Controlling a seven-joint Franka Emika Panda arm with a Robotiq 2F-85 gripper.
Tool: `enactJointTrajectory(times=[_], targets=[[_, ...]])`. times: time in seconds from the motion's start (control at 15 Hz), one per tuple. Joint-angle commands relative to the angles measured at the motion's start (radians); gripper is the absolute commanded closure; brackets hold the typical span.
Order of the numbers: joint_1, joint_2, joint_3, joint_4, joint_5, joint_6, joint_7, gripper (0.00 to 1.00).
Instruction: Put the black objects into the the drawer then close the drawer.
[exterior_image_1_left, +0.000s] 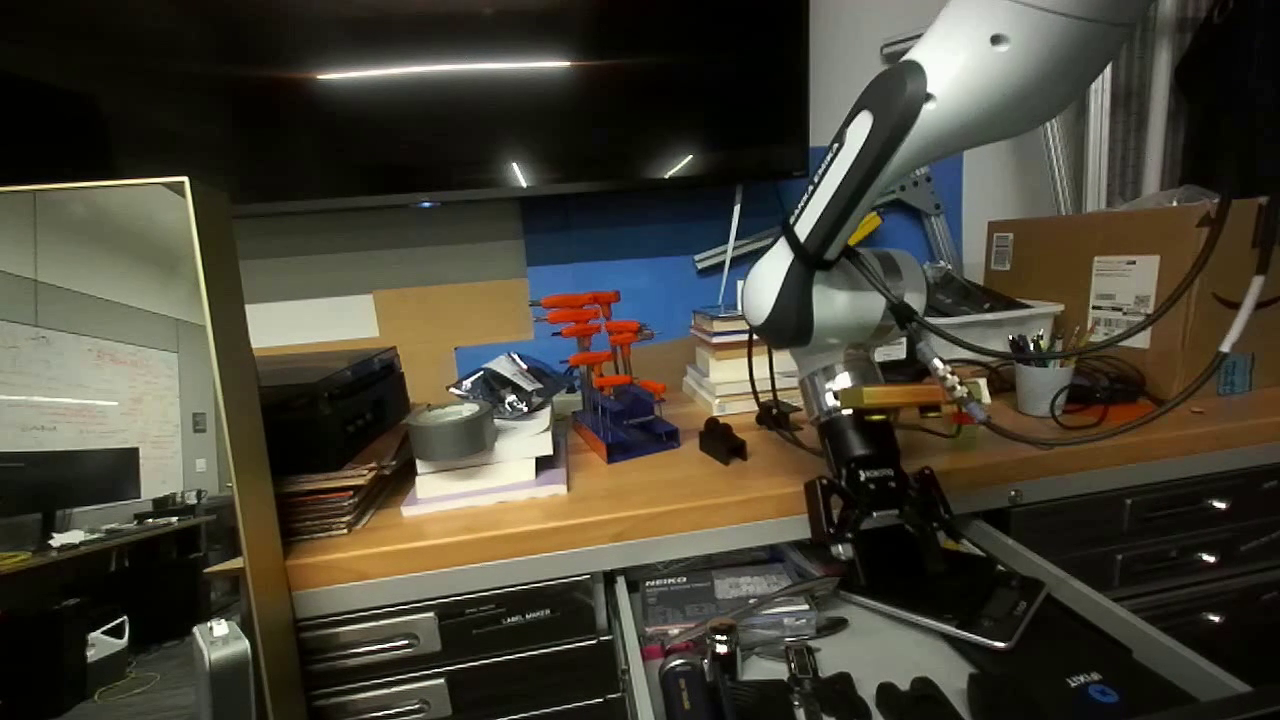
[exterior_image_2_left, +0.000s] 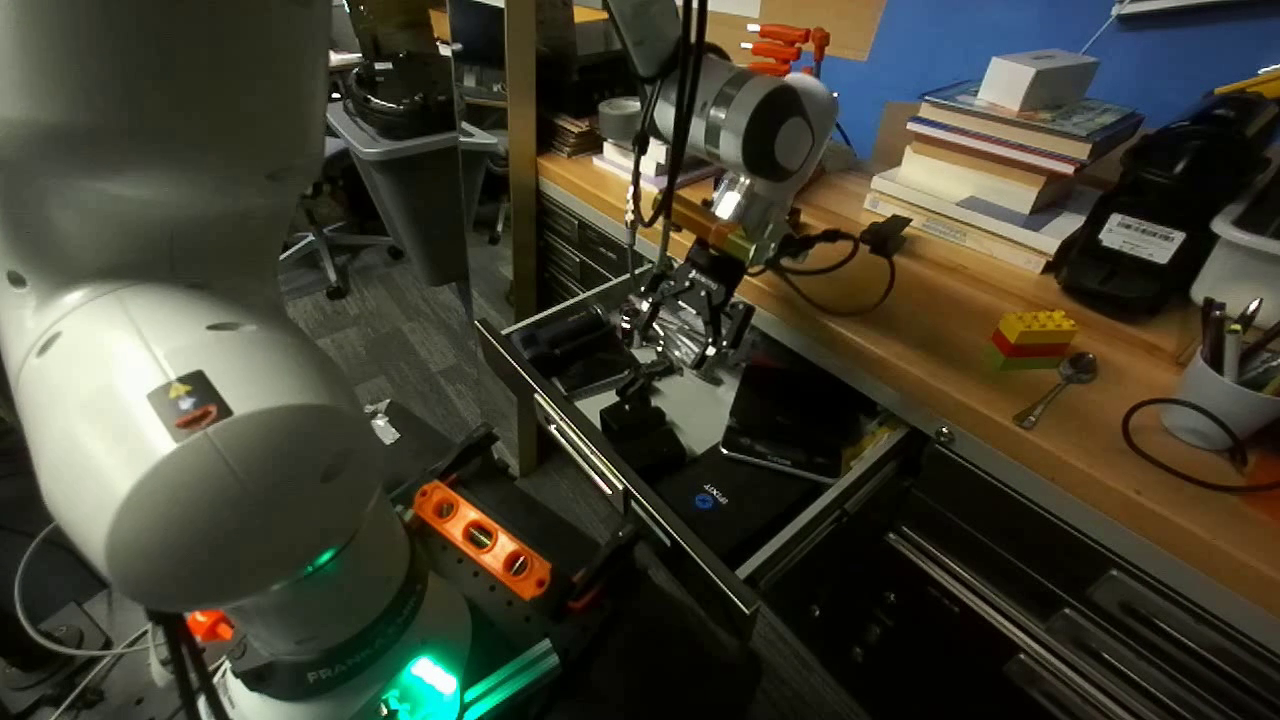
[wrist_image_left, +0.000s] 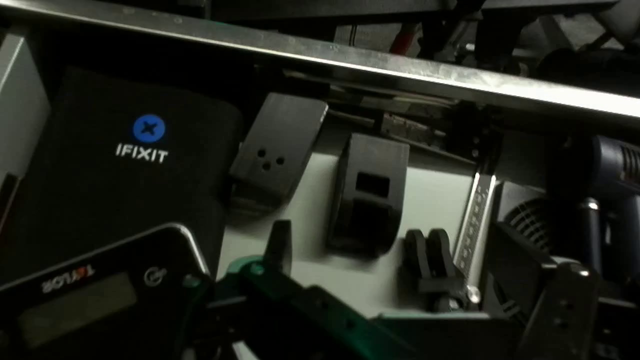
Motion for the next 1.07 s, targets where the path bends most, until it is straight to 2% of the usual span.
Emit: enactJointTrajectory(times=[0.0,0.2,0.4,0.73,1.0], targets=[[0.021,-0.121,-0.003,0.033,-0.021,0.044,0.013,0.0],[0.035,-0.149,0.001,0.103,-0.032,0.116,0.014,0.0],[0.052,-0.139,0.006,0.149,-0.048,0.256,0.013,0.0],[0.076,-0.054,0.009,0.209,-0.074,0.474,0.02,0.0],[0.091,0.042,0.005,0.281,-0.09,0.571,0.031,0.0]])
